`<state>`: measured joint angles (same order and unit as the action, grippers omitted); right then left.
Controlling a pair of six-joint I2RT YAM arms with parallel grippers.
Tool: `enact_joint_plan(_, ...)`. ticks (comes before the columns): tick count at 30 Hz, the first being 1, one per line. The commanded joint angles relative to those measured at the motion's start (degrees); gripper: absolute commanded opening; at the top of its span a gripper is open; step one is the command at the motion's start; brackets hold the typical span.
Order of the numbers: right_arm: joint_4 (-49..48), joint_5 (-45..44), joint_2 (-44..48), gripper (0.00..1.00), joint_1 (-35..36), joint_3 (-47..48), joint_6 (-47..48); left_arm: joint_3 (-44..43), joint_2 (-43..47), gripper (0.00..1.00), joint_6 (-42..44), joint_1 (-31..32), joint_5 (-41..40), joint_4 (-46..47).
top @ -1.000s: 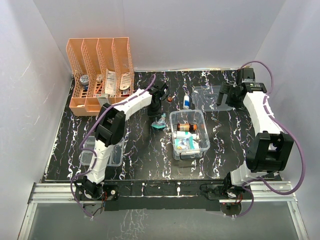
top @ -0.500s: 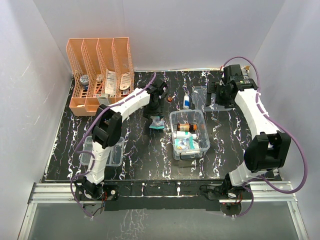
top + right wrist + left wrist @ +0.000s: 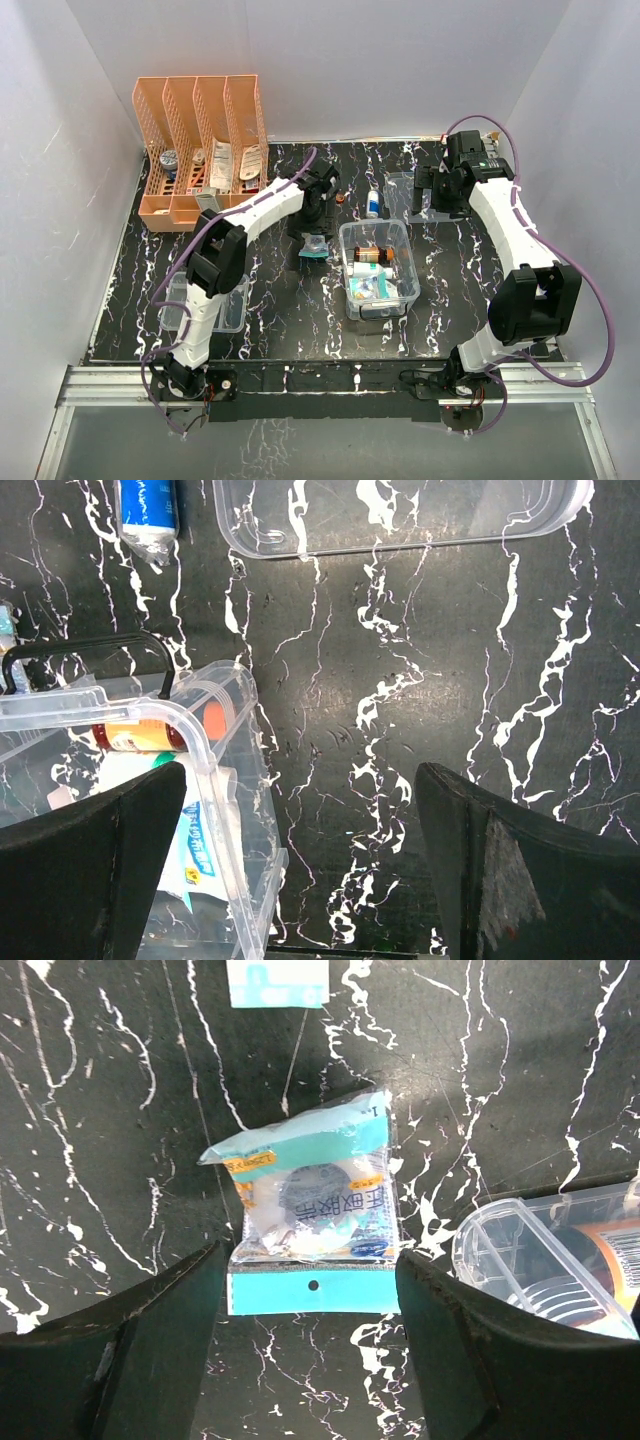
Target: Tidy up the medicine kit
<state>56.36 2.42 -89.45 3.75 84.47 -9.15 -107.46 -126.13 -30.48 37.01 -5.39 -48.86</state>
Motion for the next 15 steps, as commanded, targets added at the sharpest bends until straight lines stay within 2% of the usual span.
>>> enact_joint_plan(1, -1.1, -1.6, 2.6, 0.98, -0.2, -0.4, 0.1, -1.6, -1.2, 0.68, -2.2, 1.1, -0.3, -1.5)
enact_joint_plan(11, -0.9, -2.6, 4.1, 0.98, -0.1, -1.6, 0.4, 1.4, -2.9, 0.62, -3.2, 1.3, -1.6, -1.7)
enact_joint_plan(13, -0.9, -2.7, 4.2, 0.98, -0.2, -1.7, 0.5, 1.9, -2.8, 0.55, -3.4, 1.3, -1.7, -1.7)
enact_joint_plan(15, -1.0, -2.6, 4.2, 0.98, -0.2, -1.7, 0.5, 2.1, -2.6, 0.41, -3.4, 1.4, -2.1, -1.9)
